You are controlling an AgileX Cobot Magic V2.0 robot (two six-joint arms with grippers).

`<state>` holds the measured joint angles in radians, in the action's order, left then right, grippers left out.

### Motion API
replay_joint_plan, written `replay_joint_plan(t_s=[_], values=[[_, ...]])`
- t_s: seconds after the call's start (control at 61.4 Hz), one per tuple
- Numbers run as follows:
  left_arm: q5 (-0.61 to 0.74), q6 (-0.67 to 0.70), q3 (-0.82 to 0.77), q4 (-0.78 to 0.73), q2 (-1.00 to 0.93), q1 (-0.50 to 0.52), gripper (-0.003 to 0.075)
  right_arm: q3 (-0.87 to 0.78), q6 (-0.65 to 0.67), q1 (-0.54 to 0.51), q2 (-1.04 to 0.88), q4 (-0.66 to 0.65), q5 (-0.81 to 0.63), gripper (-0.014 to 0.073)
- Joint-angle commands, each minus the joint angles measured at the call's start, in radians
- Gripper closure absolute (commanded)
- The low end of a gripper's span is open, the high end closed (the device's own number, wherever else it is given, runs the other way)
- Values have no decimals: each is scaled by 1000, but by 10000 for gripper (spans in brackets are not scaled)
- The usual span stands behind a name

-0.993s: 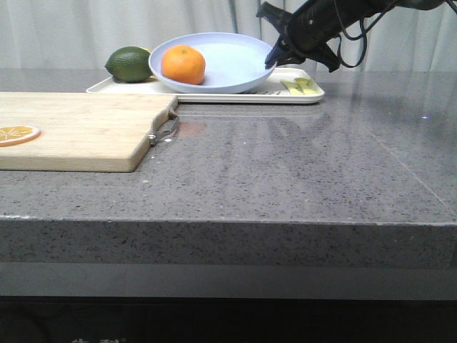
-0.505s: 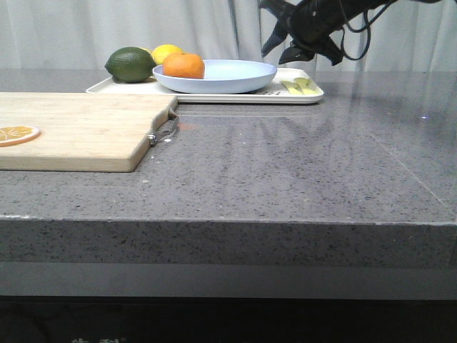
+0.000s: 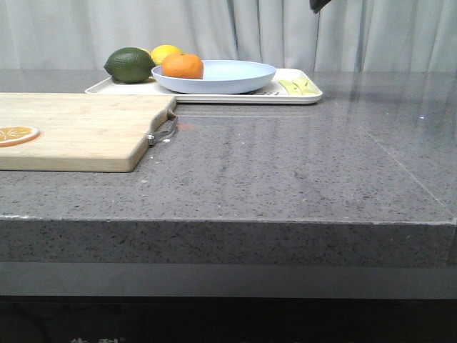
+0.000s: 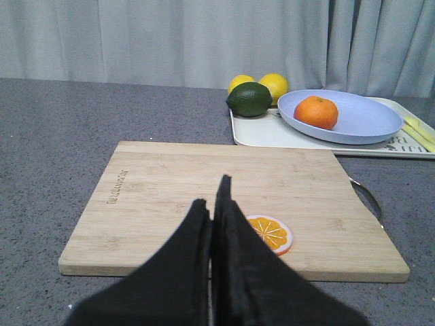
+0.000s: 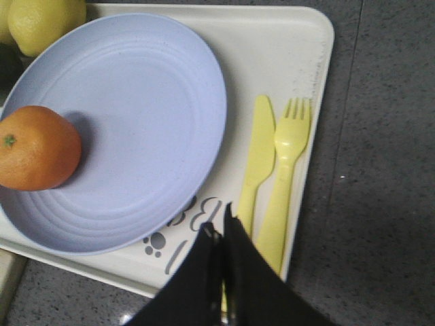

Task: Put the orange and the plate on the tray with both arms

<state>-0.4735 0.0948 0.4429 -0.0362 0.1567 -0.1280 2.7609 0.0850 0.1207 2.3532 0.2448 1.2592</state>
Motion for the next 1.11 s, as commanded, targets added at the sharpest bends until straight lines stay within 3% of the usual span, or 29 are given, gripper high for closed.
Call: replay_joint_plan(t_s=[0.0, 0.163, 0.537, 0.749, 1.091], values=[[86, 8, 25, 0, 12, 3, 738, 11, -29, -7, -110, -16, 79, 664], [88, 8, 25, 0, 12, 3, 738, -99, -35, -1, -206, -8, 79, 664], [91, 8, 25, 0, 12, 3, 738, -761, -138, -4, -621, -161, 58, 664], [91, 8, 25, 0, 12, 3, 738, -1149, -138, -14, -889, -195, -96, 664], [91, 8, 25, 0, 12, 3, 738, -1806, -138, -14, -1418, -187, -469, 664]])
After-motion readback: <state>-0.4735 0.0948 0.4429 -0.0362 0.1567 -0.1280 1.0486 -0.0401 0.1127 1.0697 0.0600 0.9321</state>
